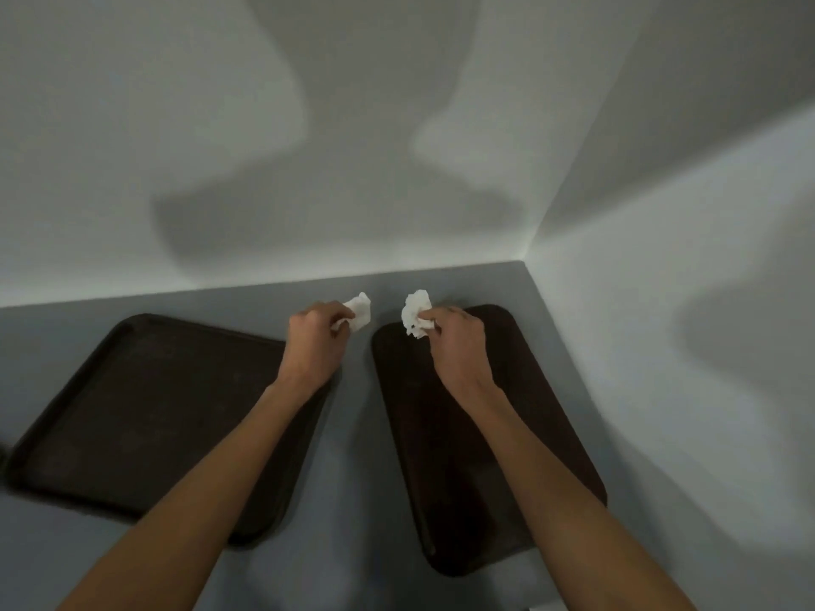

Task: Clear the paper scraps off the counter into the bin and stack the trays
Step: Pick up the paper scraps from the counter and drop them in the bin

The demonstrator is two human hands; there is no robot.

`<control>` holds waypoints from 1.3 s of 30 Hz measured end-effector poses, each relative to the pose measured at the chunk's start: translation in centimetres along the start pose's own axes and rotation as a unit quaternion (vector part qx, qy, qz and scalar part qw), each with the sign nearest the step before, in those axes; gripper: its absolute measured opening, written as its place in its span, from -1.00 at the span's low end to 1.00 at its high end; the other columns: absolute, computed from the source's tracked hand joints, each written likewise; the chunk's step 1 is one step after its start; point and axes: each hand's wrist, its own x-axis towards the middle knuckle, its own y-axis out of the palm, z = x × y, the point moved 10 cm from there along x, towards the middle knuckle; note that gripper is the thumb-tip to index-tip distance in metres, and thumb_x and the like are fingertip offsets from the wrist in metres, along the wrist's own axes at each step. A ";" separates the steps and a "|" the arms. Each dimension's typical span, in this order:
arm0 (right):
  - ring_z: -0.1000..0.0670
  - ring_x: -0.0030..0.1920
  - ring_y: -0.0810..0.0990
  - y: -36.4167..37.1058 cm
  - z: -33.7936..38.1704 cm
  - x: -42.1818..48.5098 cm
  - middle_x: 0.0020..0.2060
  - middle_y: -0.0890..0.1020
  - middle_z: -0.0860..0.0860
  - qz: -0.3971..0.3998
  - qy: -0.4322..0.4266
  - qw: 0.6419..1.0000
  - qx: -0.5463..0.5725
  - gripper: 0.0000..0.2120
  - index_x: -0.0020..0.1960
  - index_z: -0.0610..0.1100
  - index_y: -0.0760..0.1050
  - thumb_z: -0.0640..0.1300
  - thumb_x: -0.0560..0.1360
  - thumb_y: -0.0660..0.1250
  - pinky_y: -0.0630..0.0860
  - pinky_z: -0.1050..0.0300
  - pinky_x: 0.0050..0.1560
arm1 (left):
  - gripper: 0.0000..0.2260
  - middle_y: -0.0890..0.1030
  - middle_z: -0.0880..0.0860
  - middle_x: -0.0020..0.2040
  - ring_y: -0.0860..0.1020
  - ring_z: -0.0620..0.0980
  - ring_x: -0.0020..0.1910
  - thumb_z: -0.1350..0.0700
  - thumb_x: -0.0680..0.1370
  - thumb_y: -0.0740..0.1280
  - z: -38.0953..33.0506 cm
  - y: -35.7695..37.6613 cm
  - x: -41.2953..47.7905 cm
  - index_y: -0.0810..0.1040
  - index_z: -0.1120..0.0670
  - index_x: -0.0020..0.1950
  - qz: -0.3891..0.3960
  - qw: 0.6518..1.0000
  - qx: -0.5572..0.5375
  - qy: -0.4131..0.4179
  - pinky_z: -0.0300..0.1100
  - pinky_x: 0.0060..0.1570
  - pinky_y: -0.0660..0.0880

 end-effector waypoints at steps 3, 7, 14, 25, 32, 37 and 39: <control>0.13 -0.07 0.61 -4.3 0.8 -6.2 0.03 0.73 -0.08 -0.052 0.013 0.998 0.027 -0.74 0.23 -0.19 0.69 -0.33 0.56 0.47 0.41 0.56 0.05 | -0.77 0.71 0.07 0.12 0.66 -0.06 -0.02 0.28 0.54 0.43 -2.7 -1.4 -5.1 0.67 0.09 0.18 0.007 0.999 -0.038 0.002 -0.54 -0.06 0.38; 0.20 -0.11 0.56 -9.4 2.0 -14.9 -0.03 0.74 -0.03 -0.114 0.045 0.991 0.058 -0.77 0.13 -0.15 0.74 -0.34 0.51 0.52 0.32 0.64 0.03 | -0.74 0.70 0.01 0.08 0.59 -0.20 -0.07 0.28 0.53 0.45 -5.2 -2.2 -11.7 0.68 0.05 0.19 0.030 0.996 -0.080 -0.002 -0.62 -0.07 0.38; 0.21 -0.11 0.60 -15.1 2.1 -31.7 0.02 0.76 0.01 -0.199 0.167 0.961 0.098 -0.74 0.10 -0.07 0.76 -0.35 0.51 0.51 0.35 0.62 -0.01 | -0.77 0.69 -0.07 0.12 0.62 -0.23 0.01 0.19 0.56 0.43 -11.4 -3.9 -23.1 0.68 -0.04 0.18 0.086 0.990 -0.100 0.048 -0.35 0.08 0.54; 0.18 -0.07 0.65 -20.8 -3.6 -58.1 0.06 0.75 0.12 -0.269 0.263 0.922 0.095 -0.75 0.14 0.01 0.75 -0.28 0.55 0.50 0.40 0.56 0.03 | -0.80 0.65 -0.11 0.05 0.61 -0.27 -0.06 0.23 0.57 0.45 -23.4 -0.1 -41.6 0.68 -0.03 0.11 0.163 0.966 -0.147 0.135 -0.29 -0.04 0.60; 0.14 -0.02 0.69 -20.0 -10.4 -75.8 0.04 0.76 0.11 -0.267 0.338 0.895 0.118 -0.78 0.12 0.00 0.75 -0.25 0.55 0.49 0.48 0.48 0.07 | -0.82 0.43 -0.07 0.07 0.48 -0.09 0.03 0.19 0.53 0.51 -27.4 5.6 -57.3 0.70 -0.02 0.08 0.185 0.967 -0.111 0.137 -0.37 0.07 0.39; 0.09 0.03 0.70 -17.1 -15.7 -86.8 0.09 0.76 0.08 -0.241 0.402 0.877 0.107 -0.73 0.15 0.03 0.74 -0.27 0.55 0.46 0.62 0.15 0.14 | -0.81 0.36 -0.05 0.23 0.31 -0.08 0.22 0.19 0.54 0.49 -27.4 12.1 -68.4 0.66 -0.08 0.06 0.248 0.958 -0.085 0.116 -0.29 0.23 0.24; 0.07 0.04 0.71 -15.1 -17.6 -89.9 0.10 0.76 0.05 -0.232 0.423 0.868 0.116 -0.71 0.17 0.00 0.74 -0.29 0.54 0.44 0.67 0.03 0.13 | -0.81 0.45 -0.04 0.32 0.38 -0.05 0.31 0.19 0.57 0.44 -26.9 14.9 -72.0 0.62 -0.09 0.09 0.286 0.948 -0.089 0.109 -0.26 0.28 0.30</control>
